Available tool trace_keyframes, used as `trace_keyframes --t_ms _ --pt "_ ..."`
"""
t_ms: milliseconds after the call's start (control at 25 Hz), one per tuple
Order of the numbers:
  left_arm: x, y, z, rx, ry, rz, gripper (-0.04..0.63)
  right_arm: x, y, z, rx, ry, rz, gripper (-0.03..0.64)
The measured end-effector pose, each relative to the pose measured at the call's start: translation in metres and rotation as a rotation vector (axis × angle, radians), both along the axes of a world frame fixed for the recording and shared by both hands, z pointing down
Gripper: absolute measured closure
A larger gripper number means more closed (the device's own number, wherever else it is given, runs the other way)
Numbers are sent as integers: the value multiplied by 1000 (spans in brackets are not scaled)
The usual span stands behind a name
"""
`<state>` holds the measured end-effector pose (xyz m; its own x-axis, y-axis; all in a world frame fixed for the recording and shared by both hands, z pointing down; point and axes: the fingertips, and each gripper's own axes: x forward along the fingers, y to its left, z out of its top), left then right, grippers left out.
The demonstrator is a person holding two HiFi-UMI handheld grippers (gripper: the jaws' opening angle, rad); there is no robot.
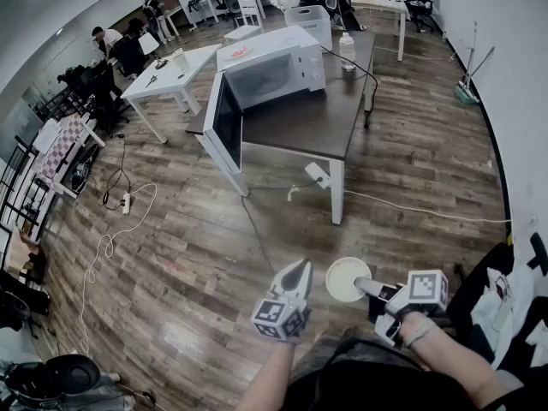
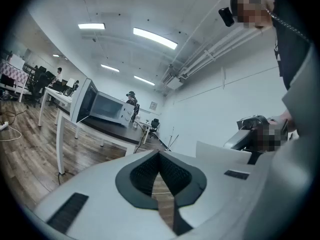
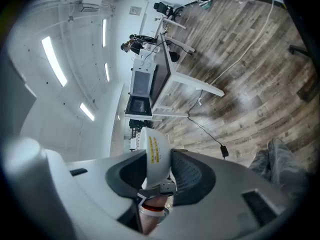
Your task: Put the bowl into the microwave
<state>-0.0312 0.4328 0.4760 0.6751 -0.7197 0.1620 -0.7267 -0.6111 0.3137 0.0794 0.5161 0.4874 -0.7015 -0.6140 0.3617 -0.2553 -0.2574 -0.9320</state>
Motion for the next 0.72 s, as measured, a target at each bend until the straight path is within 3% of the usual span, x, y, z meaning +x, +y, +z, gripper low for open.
trace_keyframes --t_ms 280,440,720 --pt "-10 -5 9 -9 6 9 592 -19 14 5 -32 -8 11 485" --pt "-15 3 18 -61 39 15 592 -28 10 2 -16 -29 28 483" --pt "-14 17 37 -101 38 131 591 -51 -6 -5 27 -64 64 483"
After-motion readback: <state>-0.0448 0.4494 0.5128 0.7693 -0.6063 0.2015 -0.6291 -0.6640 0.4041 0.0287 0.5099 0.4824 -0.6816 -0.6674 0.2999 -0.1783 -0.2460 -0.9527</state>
